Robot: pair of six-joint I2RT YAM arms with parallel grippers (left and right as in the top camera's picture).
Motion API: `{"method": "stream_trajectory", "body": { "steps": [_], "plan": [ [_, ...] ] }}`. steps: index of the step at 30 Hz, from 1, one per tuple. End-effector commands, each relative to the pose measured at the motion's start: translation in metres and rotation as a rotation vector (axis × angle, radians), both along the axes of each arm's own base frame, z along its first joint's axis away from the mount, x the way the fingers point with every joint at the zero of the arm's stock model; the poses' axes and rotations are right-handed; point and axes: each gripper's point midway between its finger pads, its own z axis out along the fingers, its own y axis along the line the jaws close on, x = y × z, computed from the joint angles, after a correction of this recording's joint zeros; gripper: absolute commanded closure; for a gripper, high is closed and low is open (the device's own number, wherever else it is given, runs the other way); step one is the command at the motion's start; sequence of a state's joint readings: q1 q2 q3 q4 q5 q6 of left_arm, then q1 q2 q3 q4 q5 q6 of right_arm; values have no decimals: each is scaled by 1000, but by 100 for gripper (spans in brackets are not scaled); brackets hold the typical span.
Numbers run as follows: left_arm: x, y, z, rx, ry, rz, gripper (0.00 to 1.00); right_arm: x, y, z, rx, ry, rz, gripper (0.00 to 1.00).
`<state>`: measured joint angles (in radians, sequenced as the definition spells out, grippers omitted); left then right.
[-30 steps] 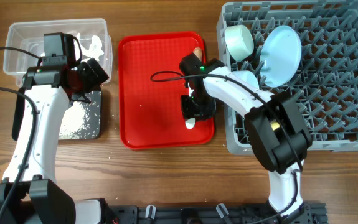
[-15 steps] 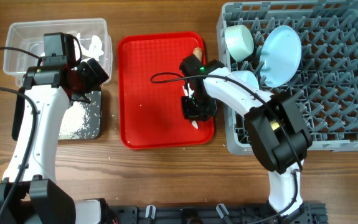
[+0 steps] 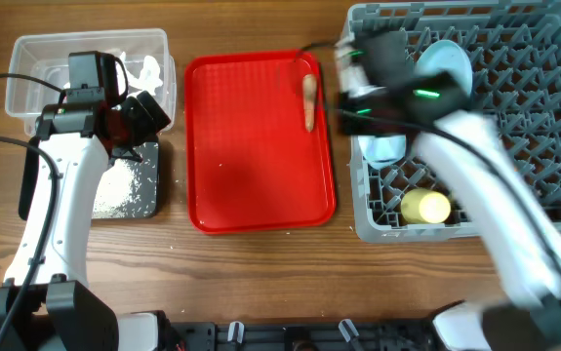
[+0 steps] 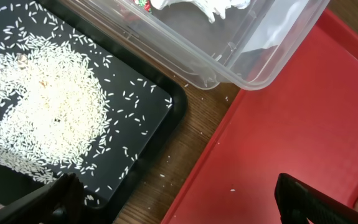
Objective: Sort waste into correct bins and load items into the dishwasher rack
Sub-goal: 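Carry the white spoon into the rack and release it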
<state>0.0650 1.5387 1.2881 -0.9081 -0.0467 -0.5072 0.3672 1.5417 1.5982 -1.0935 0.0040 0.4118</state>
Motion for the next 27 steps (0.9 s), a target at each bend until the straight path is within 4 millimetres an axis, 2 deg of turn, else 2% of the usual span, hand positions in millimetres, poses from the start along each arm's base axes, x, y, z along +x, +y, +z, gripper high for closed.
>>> {"method": "stream_trajectory", "body": {
  "steps": [1,2,3,5,8,13,15,17,19,20,21,23,24,27],
  "plan": [
    [2,1,5,-2,-17,3,0,-5,-113,53,-110,-171,-424,96],
    [2,1,5,-2,-17,3,0,-11,-140,59,-121,-187,-540,96],
    [2,1,5,-2,-17,3,0,-16,-159,61,-123,-188,-625,96],
    [2,1,5,-2,-17,3,0,-23,-190,51,-88,-155,-813,96],
    [2,1,5,-2,-17,3,0,-33,-209,19,-13,-78,-1042,96],
    [2,1,5,-2,-17,3,0,-56,-209,-62,73,96,-1410,96],
    [2,1,5,-2,-17,3,0,-62,-203,-88,105,159,-1490,96],
    [2,1,5,-2,-17,3,0,-60,-197,-104,124,196,-1484,96],
    [2,1,5,-2,-17,3,0,-55,-194,-111,138,207,-1479,94],
    [2,1,5,-2,-17,3,0,-53,-195,-111,144,199,-1478,89],
    [2,1,5,-2,-17,3,0,-49,-195,-110,154,186,-1477,82],
    [2,1,5,-2,-17,3,0,-42,-195,-109,175,162,-1472,58],
    [2,1,5,-2,-17,3,0,-40,-194,-108,181,155,-1459,52],
    [2,1,5,-2,-17,3,0,-20,-189,-103,210,121,-1329,46]
  ]
}}
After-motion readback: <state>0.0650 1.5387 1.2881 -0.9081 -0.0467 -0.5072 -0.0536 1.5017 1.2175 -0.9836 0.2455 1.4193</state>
